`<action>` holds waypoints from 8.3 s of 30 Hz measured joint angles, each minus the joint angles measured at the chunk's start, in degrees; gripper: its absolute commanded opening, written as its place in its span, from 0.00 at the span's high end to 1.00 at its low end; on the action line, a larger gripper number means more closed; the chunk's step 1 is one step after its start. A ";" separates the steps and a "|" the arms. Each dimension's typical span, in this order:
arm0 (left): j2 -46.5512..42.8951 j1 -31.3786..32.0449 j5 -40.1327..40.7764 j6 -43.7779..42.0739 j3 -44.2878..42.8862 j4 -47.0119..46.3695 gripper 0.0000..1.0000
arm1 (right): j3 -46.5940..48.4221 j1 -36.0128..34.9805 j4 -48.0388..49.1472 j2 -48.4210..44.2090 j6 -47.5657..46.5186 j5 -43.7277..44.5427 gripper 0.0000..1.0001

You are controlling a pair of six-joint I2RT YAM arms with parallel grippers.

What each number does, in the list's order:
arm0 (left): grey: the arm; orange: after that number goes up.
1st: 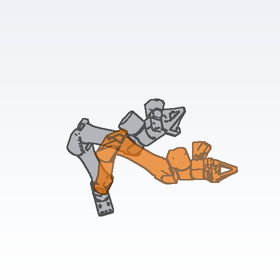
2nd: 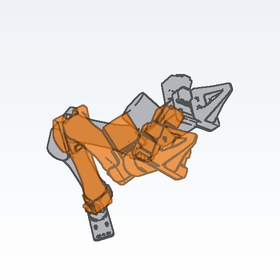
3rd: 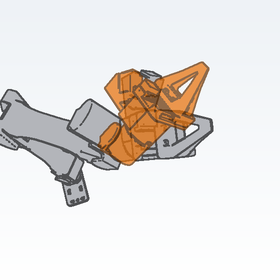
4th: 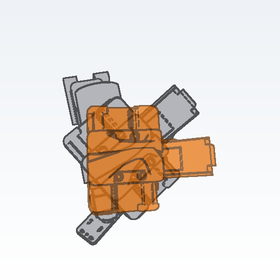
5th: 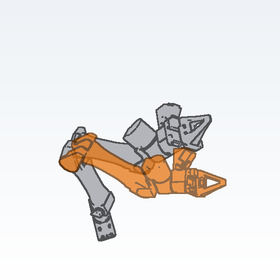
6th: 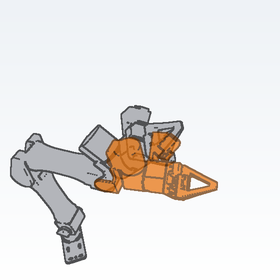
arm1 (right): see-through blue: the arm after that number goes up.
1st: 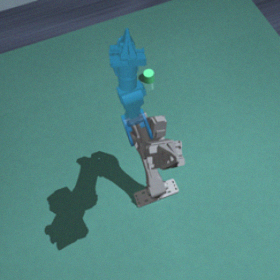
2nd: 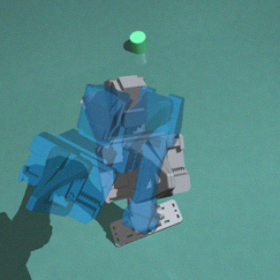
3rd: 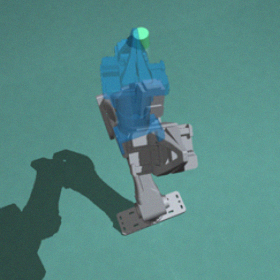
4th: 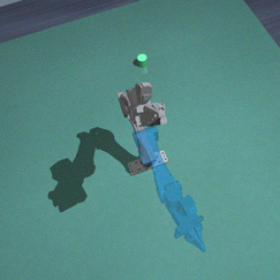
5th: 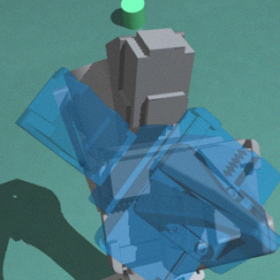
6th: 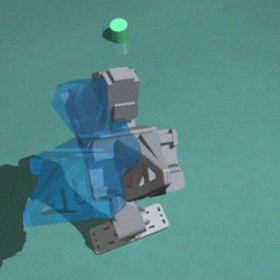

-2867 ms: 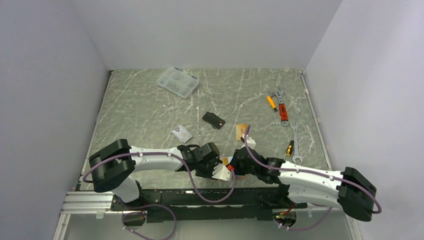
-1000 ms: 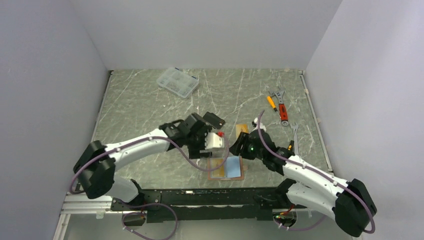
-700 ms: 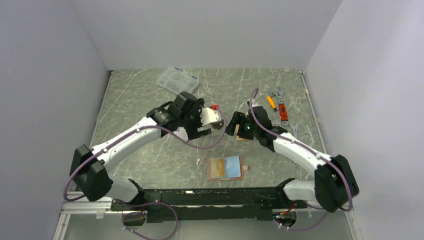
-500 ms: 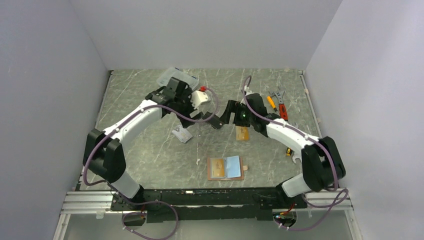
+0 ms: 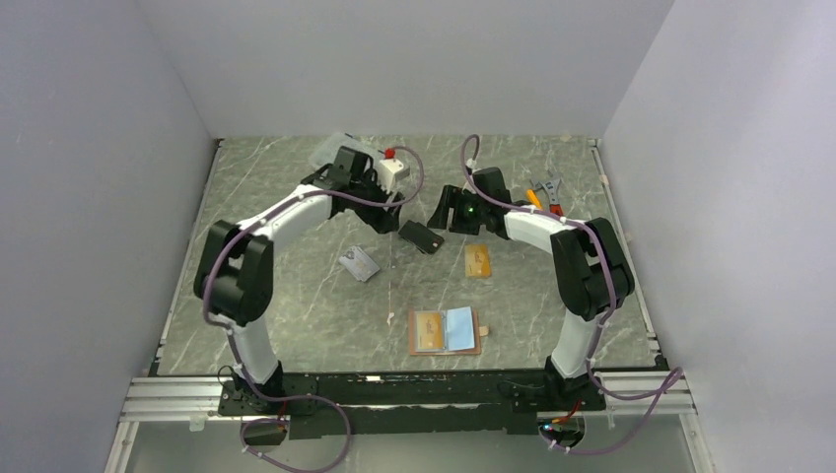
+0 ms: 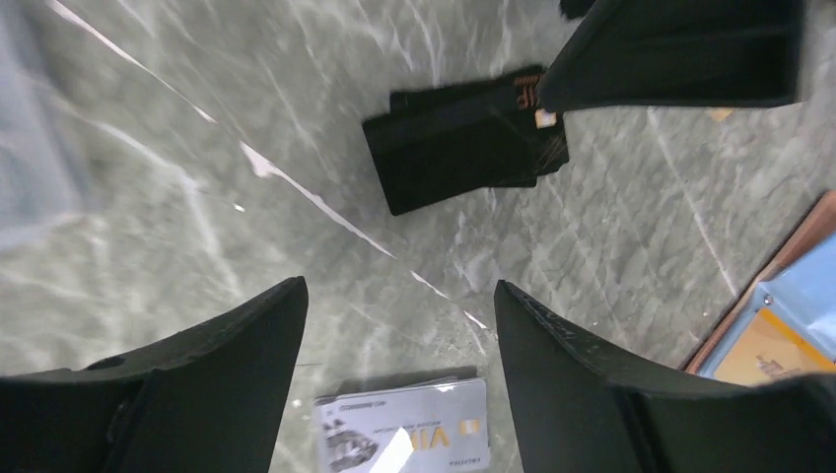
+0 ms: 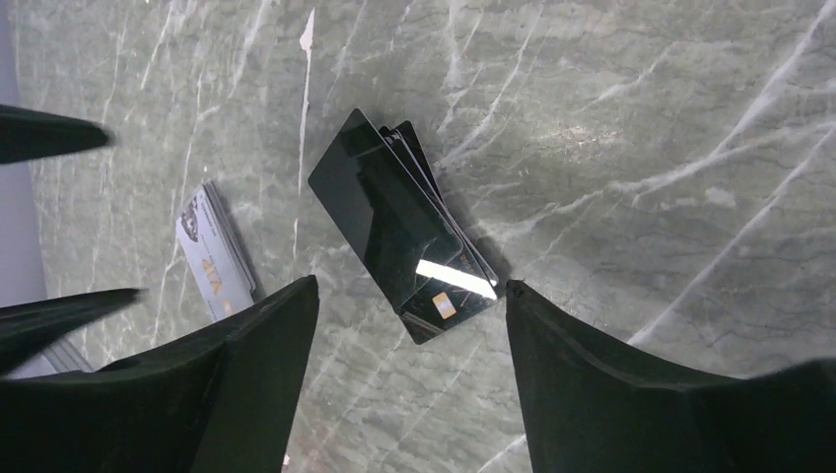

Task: Put the credit cards into the card holder
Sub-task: Pick up the credit card from the center of the board, then insert the credit card into the card holder.

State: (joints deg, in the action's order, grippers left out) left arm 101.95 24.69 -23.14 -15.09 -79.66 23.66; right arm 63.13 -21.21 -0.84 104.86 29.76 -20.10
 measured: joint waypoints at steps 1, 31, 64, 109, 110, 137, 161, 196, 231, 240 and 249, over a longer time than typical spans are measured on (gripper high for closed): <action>1.57 0.04 -0.09 1.51 0.48 -0.59 0.23 | 0.20 -0.04 0.02 0.22 -0.04 -0.04 0.38; 20.59 -0.02 -3.17 19.17 -8.00 -7.13 0.29 | -4.28 -1.68 9.97 5.49 3.89 -2.54 1.00; 22.47 -5.51 -14.08 21.84 -6.38 -8.90 0.91 | -1.84 -2.89 13.92 9.29 5.57 -5.64 0.85; -2.27 -1.68 -41.92 11.23 -4.85 15.56 1.00 | -8.52 -2.29 1.99 -22.58 -13.49 -34.49 0.65; -2.80 -1.60 -42.10 11.15 -4.83 16.00 1.00 | -8.57 -2.93 2.08 -23.04 -13.11 -34.64 0.68; -9.84 13.64 -24.92 0.98 18.27 12.87 0.55 | -29.11 -15.61 -24.79 -52.54 8.74 8.66 1.00; -5.11 23.32 -10.27 -3.28 21.24 6.93 0.60 | -35.10 -25.51 -35.28 -56.59 22.99 28.85 1.00; -3.74 23.67 -8.46 -3.74 21.11 6.58 0.67 | -34.91 -32.41 -35.39 -57.70 25.42 33.99 1.00; -15.61 24.17 -9.09 -17.27 23.43 6.60 0.66 | -36.70 -37.53 -8.24 -40.44 24.17 24.39 1.00; -15.69 26.88 -10.27 -21.79 23.39 5.68 0.66 | -37.42 -34.99 -1.03 -36.61 22.23 18.75 1.00; -14.10 27.17 -10.38 -23.41 23.39 5.25 0.67 | -40.68 -30.36 3.65 -40.00 21.75 11.96 1.00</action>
State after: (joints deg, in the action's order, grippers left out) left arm 87.85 51.86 -33.52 -38.50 -56.27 28.91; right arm 22.46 -51.57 2.81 64.86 51.51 -8.14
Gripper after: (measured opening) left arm 0.338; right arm 0.009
